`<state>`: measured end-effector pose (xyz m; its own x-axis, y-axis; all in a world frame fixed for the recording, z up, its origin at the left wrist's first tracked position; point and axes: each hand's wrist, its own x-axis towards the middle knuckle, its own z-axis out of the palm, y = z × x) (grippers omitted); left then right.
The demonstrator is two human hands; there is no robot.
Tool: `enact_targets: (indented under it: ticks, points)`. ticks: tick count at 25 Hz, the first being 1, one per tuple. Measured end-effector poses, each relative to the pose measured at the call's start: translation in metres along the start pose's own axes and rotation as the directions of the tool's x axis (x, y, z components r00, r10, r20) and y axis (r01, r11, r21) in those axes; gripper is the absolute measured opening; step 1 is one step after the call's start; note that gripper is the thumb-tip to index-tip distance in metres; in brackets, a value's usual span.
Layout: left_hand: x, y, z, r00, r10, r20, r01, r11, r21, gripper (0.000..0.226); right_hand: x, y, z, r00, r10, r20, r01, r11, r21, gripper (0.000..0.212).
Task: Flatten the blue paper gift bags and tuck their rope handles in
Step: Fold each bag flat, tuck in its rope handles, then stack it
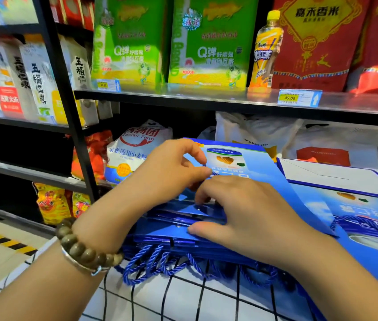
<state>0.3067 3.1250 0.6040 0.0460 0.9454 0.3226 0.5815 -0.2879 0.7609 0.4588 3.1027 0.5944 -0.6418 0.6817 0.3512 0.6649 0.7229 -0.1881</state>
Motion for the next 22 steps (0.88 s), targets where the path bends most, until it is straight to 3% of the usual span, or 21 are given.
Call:
enact_targets:
  ticks: [3,5,8,10,12,14,16,18,20,22]
  points:
    - [-0.009,-0.011,-0.001,1.000,-0.005,-0.018,0.006,0.999,0.044,0.009,0.005,-0.009,-0.007,0.998,0.027,0.064,-0.016,0.985,-0.170,0.038]
    - [-0.019,-0.018,-0.001,0.997,0.019,-0.069,-0.015,0.998,0.062,0.011,0.010,-0.015,-0.008,0.992,-0.038,0.122,0.077,0.941,-0.330,0.032]
    - [-0.037,-0.018,-0.003,0.945,0.146,-0.293,-0.127,0.988,0.083,0.015,0.017,-0.028,-0.010,0.973,-0.094,0.210,0.177,0.887,-0.425,0.013]
    - [-0.053,-0.013,0.001,0.847,0.219,-0.484,-0.187,0.976,0.115,0.014,0.023,-0.027,-0.015,0.980,0.002,0.201,0.079,0.916,-0.393,0.011]
    - [-0.068,-0.011,0.012,0.805,0.203,-0.557,-0.183,0.979,0.093,0.026,0.027,-0.022,-0.023,0.991,0.093,0.095,-0.060,0.952,-0.301,0.017]
    - [-0.076,-0.003,0.024,0.893,0.075,-0.445,-0.065,0.997,0.039,0.049,0.028,-0.020,-0.029,0.990,0.115,-0.083,-0.127,0.979,-0.162,0.018]
    - [-0.077,0.007,0.034,0.960,0.013,-0.279,0.060,0.966,0.252,0.074,0.027,-0.020,-0.032,0.947,0.140,-0.288,-0.144,0.989,0.007,0.010]
    - [-0.072,0.019,0.036,0.979,0.057,-0.197,0.037,0.896,0.443,0.082,0.027,-0.018,-0.035,0.849,0.245,-0.468,-0.144,0.960,0.241,0.004]
    - [-0.066,0.031,0.039,0.990,0.073,-0.122,-0.005,0.877,0.481,0.086,0.025,-0.016,-0.041,0.744,0.366,-0.559,-0.046,0.863,0.503,0.008]
    - [-0.063,0.034,0.041,0.989,0.120,-0.083,-0.064,0.866,0.496,0.083,0.021,-0.012,-0.049,0.651,0.523,-0.550,0.135,0.634,0.762,0.012]
